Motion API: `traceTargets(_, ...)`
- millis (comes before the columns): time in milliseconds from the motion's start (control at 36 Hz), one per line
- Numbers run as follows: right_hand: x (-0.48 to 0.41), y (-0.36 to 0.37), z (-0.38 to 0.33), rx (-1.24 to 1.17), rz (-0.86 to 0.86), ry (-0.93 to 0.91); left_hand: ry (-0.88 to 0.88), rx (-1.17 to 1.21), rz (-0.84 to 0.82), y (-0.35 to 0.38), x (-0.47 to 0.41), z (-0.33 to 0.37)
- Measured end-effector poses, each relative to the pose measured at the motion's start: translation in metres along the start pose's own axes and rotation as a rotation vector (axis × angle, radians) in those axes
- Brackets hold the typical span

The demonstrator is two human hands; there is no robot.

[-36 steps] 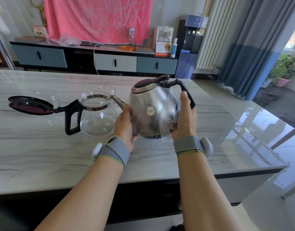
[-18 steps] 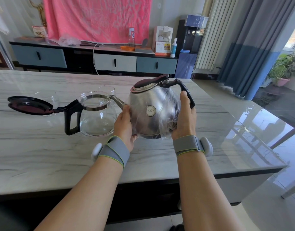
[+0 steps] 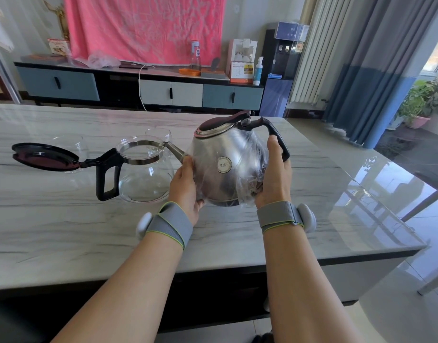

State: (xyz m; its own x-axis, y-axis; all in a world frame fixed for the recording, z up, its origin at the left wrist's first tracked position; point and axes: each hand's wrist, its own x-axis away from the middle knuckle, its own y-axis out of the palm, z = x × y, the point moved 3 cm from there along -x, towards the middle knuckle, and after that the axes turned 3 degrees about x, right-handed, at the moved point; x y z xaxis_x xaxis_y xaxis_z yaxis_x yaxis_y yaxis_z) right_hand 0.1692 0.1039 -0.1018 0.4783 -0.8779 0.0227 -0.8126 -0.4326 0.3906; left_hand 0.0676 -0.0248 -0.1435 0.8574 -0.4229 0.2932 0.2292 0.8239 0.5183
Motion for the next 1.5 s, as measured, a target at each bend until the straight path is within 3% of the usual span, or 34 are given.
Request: traceTargets(1500,-0.0008,-0.0015,0.0010,0.013,-0.012,0.013,-0.015,0.007,0.010,0.0001,0.0036,0.0016)
